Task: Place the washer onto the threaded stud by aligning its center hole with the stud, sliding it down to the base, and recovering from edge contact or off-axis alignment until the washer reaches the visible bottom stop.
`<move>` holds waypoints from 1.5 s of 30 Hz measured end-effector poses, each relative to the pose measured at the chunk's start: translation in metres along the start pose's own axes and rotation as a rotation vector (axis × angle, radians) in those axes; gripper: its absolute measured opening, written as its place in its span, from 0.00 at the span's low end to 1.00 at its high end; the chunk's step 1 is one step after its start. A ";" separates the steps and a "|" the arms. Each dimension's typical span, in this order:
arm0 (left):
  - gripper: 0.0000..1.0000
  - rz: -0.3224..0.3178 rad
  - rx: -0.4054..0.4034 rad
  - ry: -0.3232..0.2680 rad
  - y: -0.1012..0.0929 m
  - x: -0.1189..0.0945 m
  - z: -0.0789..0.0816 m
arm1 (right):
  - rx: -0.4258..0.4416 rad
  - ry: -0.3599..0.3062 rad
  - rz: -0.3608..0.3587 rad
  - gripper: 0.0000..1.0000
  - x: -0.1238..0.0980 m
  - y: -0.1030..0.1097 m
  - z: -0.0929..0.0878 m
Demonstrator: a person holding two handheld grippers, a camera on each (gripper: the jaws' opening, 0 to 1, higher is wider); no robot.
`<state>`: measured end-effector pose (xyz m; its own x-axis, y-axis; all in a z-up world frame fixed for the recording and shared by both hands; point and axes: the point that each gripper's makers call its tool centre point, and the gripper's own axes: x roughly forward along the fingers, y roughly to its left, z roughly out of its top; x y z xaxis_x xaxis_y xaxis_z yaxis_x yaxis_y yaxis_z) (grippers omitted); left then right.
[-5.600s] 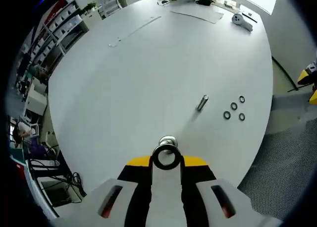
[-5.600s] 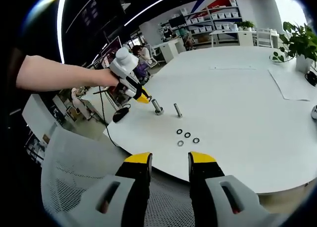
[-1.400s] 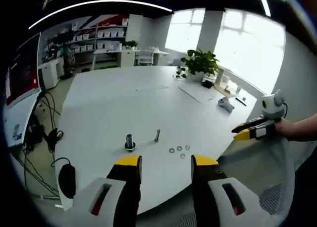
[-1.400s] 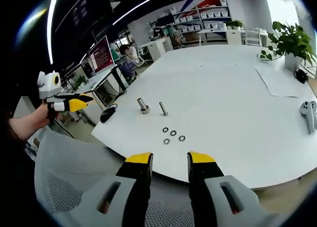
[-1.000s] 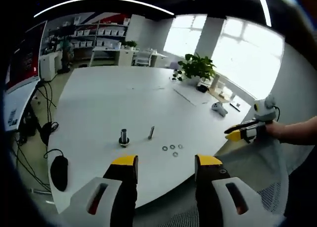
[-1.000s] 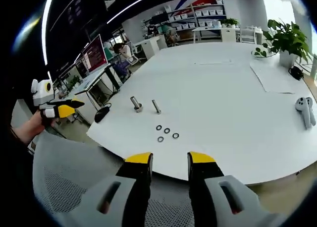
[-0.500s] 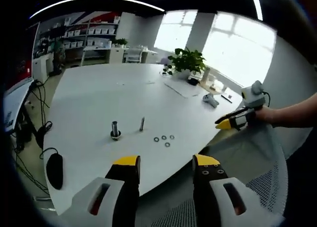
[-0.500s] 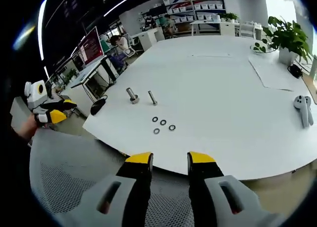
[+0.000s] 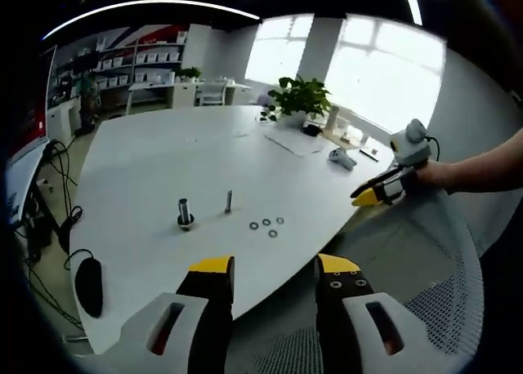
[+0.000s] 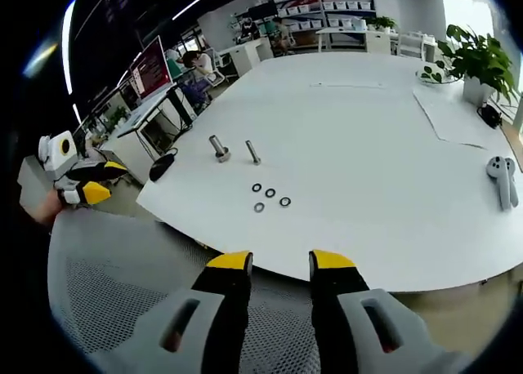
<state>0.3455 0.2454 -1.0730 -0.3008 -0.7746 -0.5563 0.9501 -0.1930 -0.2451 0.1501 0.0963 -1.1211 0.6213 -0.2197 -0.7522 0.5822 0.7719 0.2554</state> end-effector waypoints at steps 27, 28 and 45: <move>0.37 -0.016 0.011 0.022 -0.001 0.001 -0.004 | 0.004 -0.014 0.011 0.34 -0.002 0.014 0.001; 0.37 -0.015 0.010 0.024 -0.001 0.001 -0.005 | 0.001 -0.014 0.010 0.34 -0.002 0.014 0.002; 0.37 -0.015 0.018 0.027 0.000 0.000 -0.006 | -0.263 0.201 0.032 0.37 0.018 0.011 -0.017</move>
<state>0.3450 0.2490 -1.0776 -0.3167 -0.7553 -0.5738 0.9468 -0.2150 -0.2395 0.1584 0.1113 -1.1419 0.5057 -0.0905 -0.8580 0.3919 0.9100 0.1350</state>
